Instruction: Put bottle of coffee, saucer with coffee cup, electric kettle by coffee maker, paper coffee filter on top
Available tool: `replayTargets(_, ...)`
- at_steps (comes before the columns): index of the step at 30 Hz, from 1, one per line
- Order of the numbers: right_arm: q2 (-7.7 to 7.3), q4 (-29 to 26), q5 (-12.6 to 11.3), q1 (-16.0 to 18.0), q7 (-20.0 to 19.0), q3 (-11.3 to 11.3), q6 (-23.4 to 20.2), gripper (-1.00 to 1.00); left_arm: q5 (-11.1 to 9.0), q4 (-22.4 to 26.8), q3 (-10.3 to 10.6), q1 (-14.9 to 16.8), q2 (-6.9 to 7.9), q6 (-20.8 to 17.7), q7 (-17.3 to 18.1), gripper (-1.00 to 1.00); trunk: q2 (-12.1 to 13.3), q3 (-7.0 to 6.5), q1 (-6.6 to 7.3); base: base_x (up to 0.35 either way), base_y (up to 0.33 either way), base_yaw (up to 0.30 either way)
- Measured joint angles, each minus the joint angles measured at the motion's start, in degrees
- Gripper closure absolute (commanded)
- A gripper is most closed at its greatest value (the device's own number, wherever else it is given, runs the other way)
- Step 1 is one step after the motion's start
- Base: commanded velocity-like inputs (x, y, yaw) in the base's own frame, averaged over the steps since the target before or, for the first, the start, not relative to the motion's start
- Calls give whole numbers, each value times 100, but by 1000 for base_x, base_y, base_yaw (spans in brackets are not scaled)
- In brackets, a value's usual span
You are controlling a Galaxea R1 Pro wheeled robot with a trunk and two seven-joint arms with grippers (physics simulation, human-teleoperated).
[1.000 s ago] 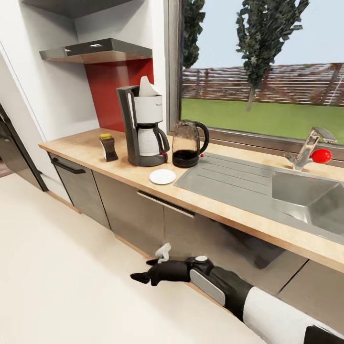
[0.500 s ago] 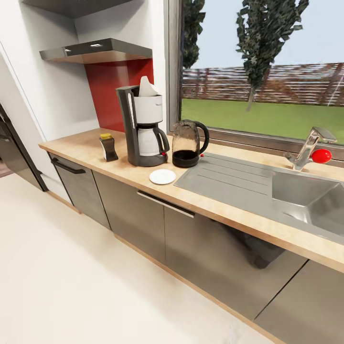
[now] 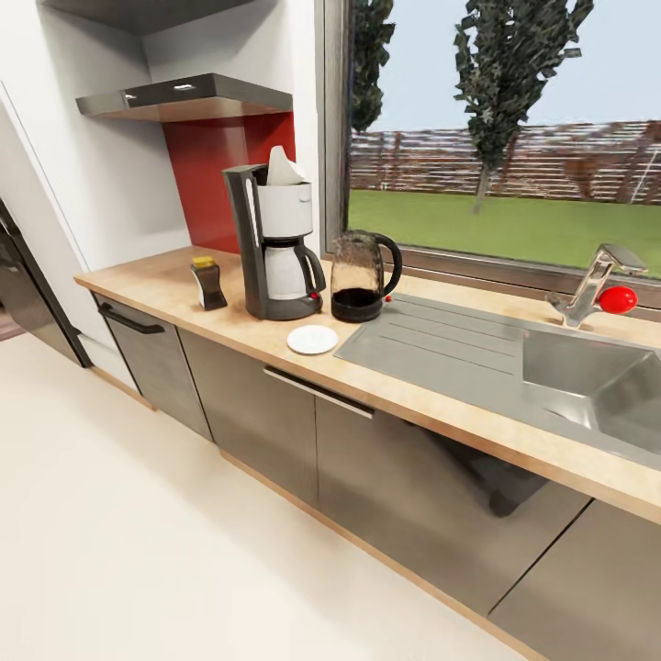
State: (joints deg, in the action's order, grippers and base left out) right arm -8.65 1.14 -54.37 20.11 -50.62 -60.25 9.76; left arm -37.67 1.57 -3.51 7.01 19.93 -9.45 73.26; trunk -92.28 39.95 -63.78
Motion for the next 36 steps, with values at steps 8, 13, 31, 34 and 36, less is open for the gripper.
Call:
replayTargets(8, 0, 13, -4, -4, 40, 0, 3, -100, 4, 1, 12, 2, -16, 3, -166, -100, 0, 0, 0, 0, -84, -230)
replayTargets(13, 1, 13, -2, -3, 43, 0, 7, -100, 4, 7, 15, 1, -59, 3, -191, -100, 0, 0, 0, 0, -265, -73)
replayTargets(31, 0, 33, -3, -4, 45, 1, 9, -100, 4, 7, 7, 2, -110, 12, -202, -100, 0, 0, -1, -27, -178, -207)
replayTargets(34, 0, 37, -3, -3, 44, 1, 9, -100, 4, 7, 7, 2, -113, 12, -203, -100, 0, 0, -1, -123, -203, -285)
replayTargets(36, 0, 38, -3, -3, 44, 1, 9, -100, 4, 8, 7, 2, -113, 14, -203, -100, 0, 0, -1, -143, -233, -286)
